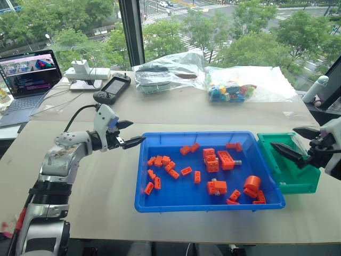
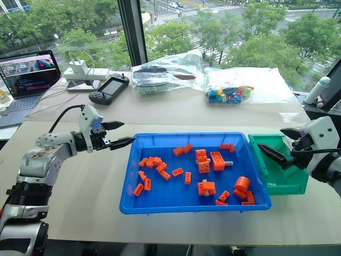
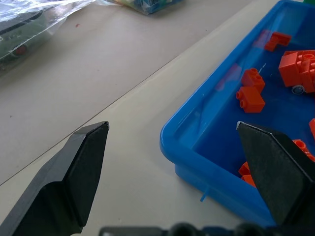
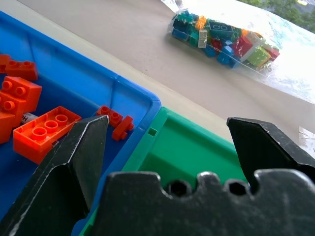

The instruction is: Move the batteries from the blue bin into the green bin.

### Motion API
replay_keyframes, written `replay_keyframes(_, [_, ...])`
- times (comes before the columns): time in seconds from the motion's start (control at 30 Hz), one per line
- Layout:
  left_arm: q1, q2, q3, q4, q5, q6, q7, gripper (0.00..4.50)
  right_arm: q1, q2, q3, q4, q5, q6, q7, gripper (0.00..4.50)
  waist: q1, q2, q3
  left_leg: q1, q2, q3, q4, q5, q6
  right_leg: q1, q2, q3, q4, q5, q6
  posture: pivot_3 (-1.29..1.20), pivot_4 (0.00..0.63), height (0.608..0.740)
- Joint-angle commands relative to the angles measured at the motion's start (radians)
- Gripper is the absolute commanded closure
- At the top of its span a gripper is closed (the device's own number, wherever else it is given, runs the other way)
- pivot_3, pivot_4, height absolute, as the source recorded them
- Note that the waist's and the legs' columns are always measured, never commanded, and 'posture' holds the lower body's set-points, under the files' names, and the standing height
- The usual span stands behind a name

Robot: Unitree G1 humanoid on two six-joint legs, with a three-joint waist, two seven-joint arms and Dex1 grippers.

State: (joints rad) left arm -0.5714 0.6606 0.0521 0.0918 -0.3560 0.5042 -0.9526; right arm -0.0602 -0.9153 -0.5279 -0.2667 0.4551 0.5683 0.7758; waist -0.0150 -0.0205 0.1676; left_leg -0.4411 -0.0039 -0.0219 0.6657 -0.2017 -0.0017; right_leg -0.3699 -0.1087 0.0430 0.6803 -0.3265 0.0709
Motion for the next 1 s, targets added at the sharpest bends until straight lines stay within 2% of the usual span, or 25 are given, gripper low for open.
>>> replay_keyframes(0.03, [-0.039,0.008,-0.007,-0.054,-0.043,0.023,-0.049,0.0,-0.006,-0.02,-0.018,-0.05,0.007,-0.006,0.003,0.01,0.0,0.0,0.0,0.0,0.0,0.0,0.0,0.0,0.0,0.0,0.0,0.0,0.0,0.0,0.0,0.0,0.15,0.732])
replay_keyframes(0.13, [-0.122,0.051,-0.065,-0.11,-0.124,0.152,-0.19,0.0,-0.044,-0.092,0.013,-0.099,0.018,0.049,0.026,0.01,0.0,0.0,0.0,0.0,0.0,0.0,0.0,0.0,0.0,0.0,0.0,0.0,0.0,0.0,0.0,0.0,0.15,0.732])
replay_keyframes(0.27, [-0.154,0.097,-0.121,-0.166,-0.152,0.172,-0.31,0.0,-0.051,-0.244,0.143,-0.103,-0.113,0.003,0.074,0.01,-0.002,0.001,0.0,0.0,0.0,0.0,0.0,0.0,0.0,0.0,0.0,0.0,0.0,0.0,0.0,0.0,0.15,0.732])
replay_keyframes(0.5, [-0.169,0.134,-0.226,-0.201,-0.084,0.146,-0.348,0.0,-0.289,-0.185,0.4,-0.155,-0.045,0.168,0.064,0.01,-0.023,0.0,0.0,0.0,0.001,0.0,-0.001,0.0,0.0,0.0,0.002,0.0,-0.001,-0.001,-0.002,0.0,0.15,0.732])
replay_keyframes(0.57, [-0.159,0.131,-0.228,-0.204,-0.076,0.136,-0.339,0.0,-0.322,-0.137,0.441,-0.165,0.0,0.256,0.051,0.01,-0.023,0.0,0.0,0.0,0.001,-0.001,-0.001,0.0,0.0,0.0,0.002,0.0,-0.001,-0.001,-0.002,0.0,0.15,0.732])
replay_keyframes(0.67, [-0.144,0.124,-0.219,-0.208,-0.079,0.147,-0.325,0.0,-0.323,-0.133,0.482,-0.174,0.005,0.323,0.058,0.01,-0.019,0.0,0.0,0.0,0.001,-0.001,-0.001,0.0,0.0,0.0,0.001,0.0,-0.001,-0.001,-0.002,0.0,0.15,0.732])
replay_keyframes(0.8, [-0.128,0.123,-0.208,-0.22,-0.083,0.158,-0.307,0.0,-0.296,-0.148,0.552,-0.155,-0.064,0.298,0.053,0.01,-0.011,0.0,0.0,-0.001,0.001,-0.001,-0.001,0.0,0.001,0.0,0.001,0.0,-0.001,-0.001,-0.002,0.0,0.15,0.732])
replay_keyframes(0.93, [-0.118,0.129,-0.204,-0.224,-0.085,0.159,-0.3,0.0,-0.285,-0.154,0.601,-0.157,-0.129,0.196,0.084,0.01,-0.006,0.0,0.0,-0.001,0.0,-0.001,-0.001,0.0,0.001,0.0,0.001,0.0,-0.001,-0.001,-0.002,0.0,0.15,0.732])
replay_keyframes(1.0, [-0.116,0.126,-0.198,-0.218,-0.083,0.156,-0.29,0.0,-0.297,-0.16,0.619,-0.145,-0.164,0.143,0.099,0.53,-0.009,0.0,0.0,-0.001,0.0,0.0,-0.001,0.0,0.001,-0.001,0.001,0.0,-0.001,-0.001,-0.002,0.0,0.15,0.732])
